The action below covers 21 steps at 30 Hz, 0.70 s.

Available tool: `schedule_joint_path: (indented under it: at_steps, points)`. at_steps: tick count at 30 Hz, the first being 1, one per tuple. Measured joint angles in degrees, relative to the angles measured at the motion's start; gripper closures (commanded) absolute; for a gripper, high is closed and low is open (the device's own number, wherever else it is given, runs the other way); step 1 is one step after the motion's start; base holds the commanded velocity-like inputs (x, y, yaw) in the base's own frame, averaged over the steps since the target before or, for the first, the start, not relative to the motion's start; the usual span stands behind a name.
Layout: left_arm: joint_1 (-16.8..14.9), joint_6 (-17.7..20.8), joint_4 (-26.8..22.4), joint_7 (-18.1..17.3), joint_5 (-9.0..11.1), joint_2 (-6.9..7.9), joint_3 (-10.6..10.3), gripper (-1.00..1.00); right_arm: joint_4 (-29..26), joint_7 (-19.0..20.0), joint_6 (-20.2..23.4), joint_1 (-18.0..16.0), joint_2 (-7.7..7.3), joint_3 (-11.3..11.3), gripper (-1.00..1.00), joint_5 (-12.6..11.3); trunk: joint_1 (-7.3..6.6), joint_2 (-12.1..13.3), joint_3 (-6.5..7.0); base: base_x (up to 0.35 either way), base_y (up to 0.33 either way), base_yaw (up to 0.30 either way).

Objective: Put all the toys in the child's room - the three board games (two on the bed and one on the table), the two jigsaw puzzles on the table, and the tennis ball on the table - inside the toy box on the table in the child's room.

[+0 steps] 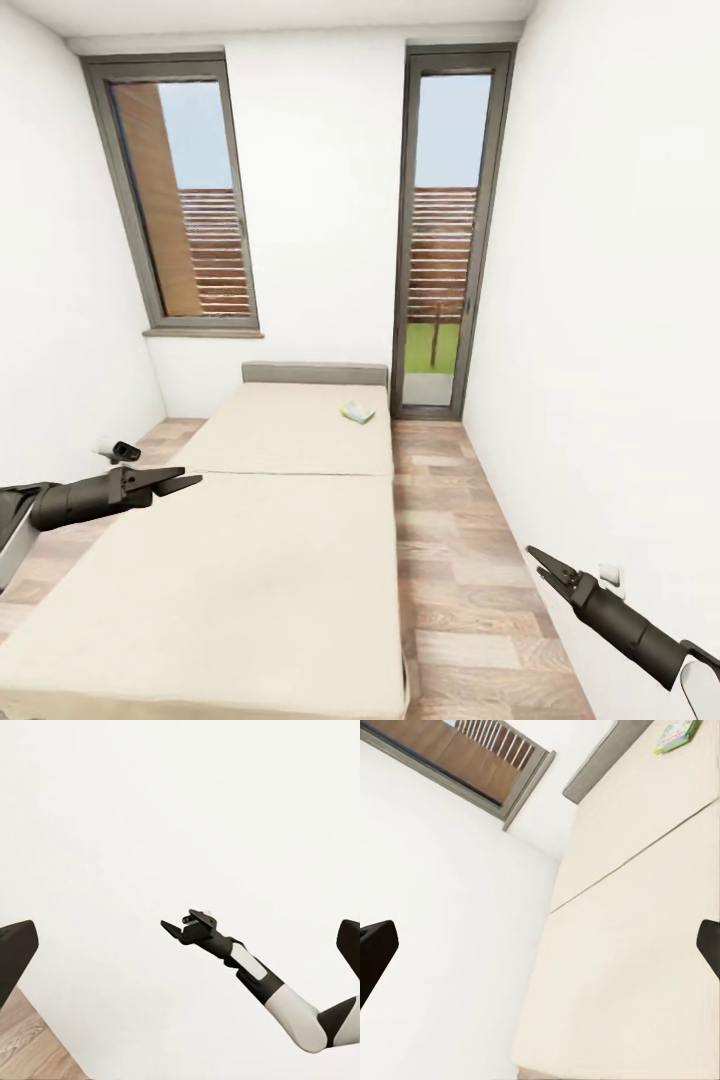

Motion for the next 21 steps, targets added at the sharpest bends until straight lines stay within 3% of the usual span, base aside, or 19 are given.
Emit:
schedule_joint_path:
  at_steps: [10, 21]
  points:
    - [0.0, -0.1, 0.1, 0.0, -0.1, -0.59, 0.0, -1.00, -0.1, -0.2, -0.1, 0.0, 0.07, 0.0, -1.00, 0.1, 0.00, 0.0, 0.01, 0.236, -0.255, 0.008]
    - [0.0, 0.0, 0.1, 0.0, -0.2, -0.75, 0.1, -1.00, -0.1, -0.3, -0.1, 0.0, 0.09, 0.0, -1.00, 0.4, 0.02, 0.0, 0.01, 0.190, -0.203, 0.153]
